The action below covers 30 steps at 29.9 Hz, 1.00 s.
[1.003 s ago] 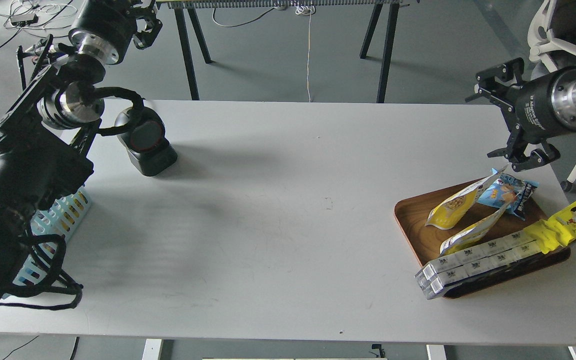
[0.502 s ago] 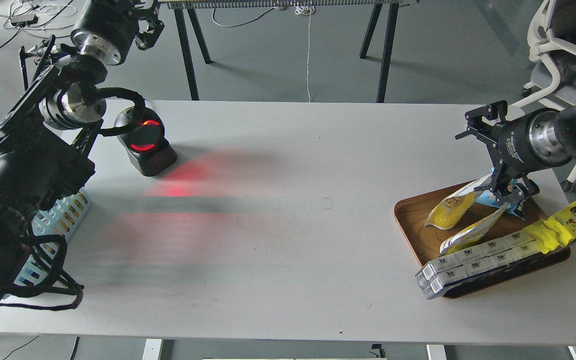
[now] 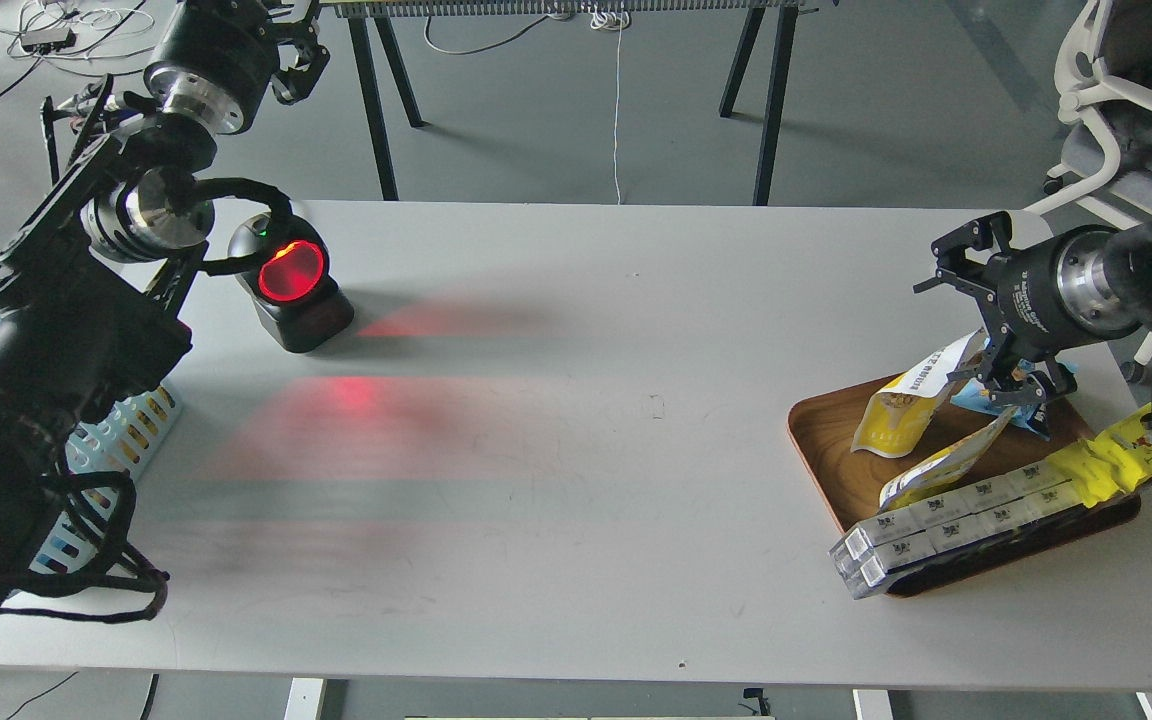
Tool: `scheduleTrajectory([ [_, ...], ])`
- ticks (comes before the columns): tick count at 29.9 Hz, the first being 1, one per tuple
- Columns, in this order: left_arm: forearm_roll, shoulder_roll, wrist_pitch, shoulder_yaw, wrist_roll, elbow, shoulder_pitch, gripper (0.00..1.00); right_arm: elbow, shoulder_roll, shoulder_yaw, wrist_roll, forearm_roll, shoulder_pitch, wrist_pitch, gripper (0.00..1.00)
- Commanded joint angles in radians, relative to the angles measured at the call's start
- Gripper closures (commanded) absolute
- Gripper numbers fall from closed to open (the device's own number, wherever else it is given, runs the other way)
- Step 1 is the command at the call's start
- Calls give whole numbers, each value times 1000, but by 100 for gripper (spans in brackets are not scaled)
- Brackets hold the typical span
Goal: Scan snack and place in basket
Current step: 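Lower the right gripper onto the yellow snack bag and grasp it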
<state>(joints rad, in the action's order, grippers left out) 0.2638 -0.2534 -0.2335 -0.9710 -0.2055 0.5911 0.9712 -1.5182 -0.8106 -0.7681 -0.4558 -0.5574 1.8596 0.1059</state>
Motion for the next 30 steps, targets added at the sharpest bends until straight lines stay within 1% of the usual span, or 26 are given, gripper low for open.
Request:
scheduleTrajectory([
  [1,0,-1,0,0,0,0,1,0,-2,-21,18,-3,5,10,-6,16],
  [6,0,-1,0,0,0,0,1,0,-2,-47,21,-24,17,30,-11,16],
  [11,0,-3,2,0,0,1,1,0,-7,-71,21,-33,24,53,-15,16],
  [20,0,-3,2,1,0,0,0,0,-40,-125,16,-33,43,56,-34,15],
  [24,0,-3,3,1,0,1,0,0,-39,-150,13,-33,91,56,-44,15],
  [30,0,-1,3,1,0,1,0,0,-42,-159,6,-33,97,49,-46,15],
])
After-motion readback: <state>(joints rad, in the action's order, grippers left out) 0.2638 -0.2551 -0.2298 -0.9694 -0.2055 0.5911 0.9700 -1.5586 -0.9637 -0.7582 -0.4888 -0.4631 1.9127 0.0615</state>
